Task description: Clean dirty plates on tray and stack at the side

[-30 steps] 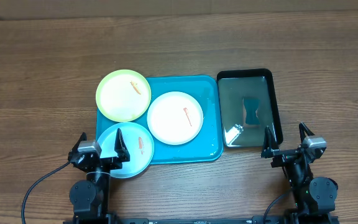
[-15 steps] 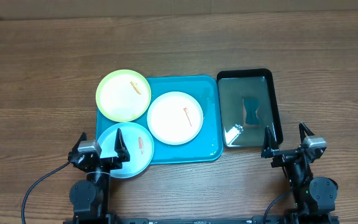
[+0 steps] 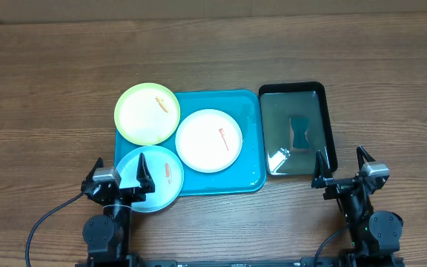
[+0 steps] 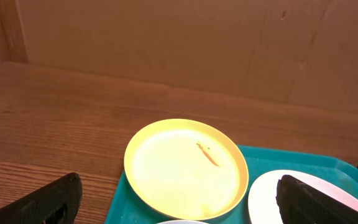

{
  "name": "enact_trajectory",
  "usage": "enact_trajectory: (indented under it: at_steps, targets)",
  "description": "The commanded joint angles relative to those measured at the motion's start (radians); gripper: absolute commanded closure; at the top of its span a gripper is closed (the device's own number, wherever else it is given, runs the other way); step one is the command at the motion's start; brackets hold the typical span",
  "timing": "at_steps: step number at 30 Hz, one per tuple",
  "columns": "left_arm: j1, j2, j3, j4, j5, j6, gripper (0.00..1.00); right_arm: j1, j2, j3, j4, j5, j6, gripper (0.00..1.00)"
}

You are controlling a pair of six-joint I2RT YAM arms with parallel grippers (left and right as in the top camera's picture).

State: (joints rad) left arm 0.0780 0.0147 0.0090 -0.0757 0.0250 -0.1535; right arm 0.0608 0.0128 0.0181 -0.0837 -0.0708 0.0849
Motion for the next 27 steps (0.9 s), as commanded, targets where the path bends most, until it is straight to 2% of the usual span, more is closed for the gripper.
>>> enact_trajectory:
  at_steps: [1, 27]
  targets:
    - [-0.010, -0.009, -0.004, -0.002, -0.006, 0.012, 0.00, 0.006, -0.010, -0.010, 0.004, 0.009, -0.003, 0.00]
    - [-0.019, -0.009, -0.004, -0.002, -0.006, 0.012, 0.00, 0.006, -0.010, -0.010, 0.004, 0.009, -0.003, 0.00]
